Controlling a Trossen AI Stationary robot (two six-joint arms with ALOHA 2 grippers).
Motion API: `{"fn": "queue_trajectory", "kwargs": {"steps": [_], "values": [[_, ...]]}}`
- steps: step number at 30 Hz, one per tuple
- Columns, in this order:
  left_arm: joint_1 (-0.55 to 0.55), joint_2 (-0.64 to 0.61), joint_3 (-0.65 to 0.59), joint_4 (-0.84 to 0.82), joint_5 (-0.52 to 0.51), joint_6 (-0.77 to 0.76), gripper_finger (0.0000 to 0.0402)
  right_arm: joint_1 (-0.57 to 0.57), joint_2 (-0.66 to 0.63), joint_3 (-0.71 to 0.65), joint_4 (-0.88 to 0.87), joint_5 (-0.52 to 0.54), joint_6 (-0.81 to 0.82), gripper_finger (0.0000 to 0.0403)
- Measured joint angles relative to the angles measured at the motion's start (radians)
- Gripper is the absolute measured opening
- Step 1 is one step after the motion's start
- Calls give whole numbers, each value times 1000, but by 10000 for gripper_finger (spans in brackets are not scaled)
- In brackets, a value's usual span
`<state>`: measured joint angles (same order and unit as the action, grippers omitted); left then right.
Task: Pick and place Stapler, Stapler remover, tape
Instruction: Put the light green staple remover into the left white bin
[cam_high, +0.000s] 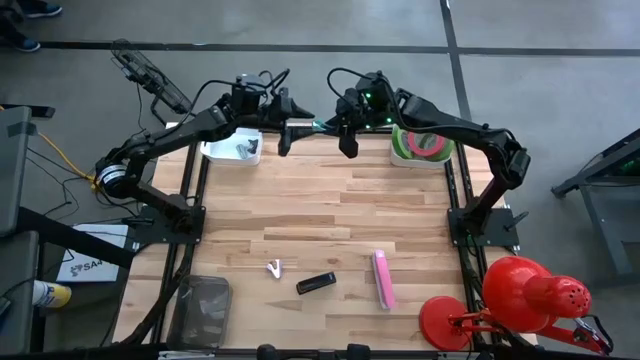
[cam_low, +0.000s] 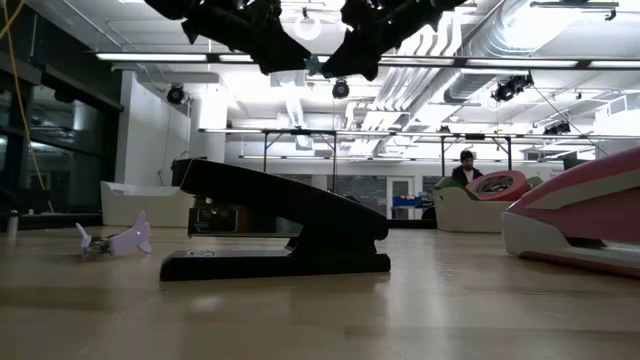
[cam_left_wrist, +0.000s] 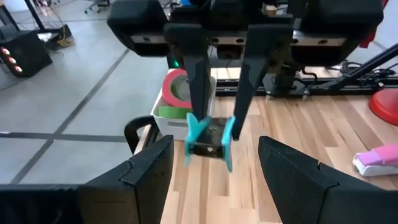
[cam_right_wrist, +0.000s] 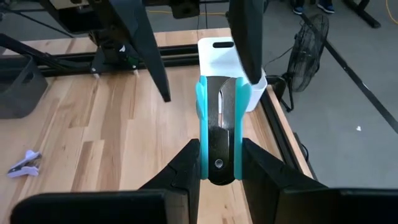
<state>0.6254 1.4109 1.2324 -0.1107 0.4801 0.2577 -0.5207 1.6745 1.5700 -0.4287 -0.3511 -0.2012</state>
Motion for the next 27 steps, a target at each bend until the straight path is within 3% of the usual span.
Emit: {"fn": "queue_trajectory", "kwargs": {"steps": [27], "values": [[0, 0, 0, -23, 8, -1, 232, 19, 34, 0, 82, 1, 10, 79]]}}
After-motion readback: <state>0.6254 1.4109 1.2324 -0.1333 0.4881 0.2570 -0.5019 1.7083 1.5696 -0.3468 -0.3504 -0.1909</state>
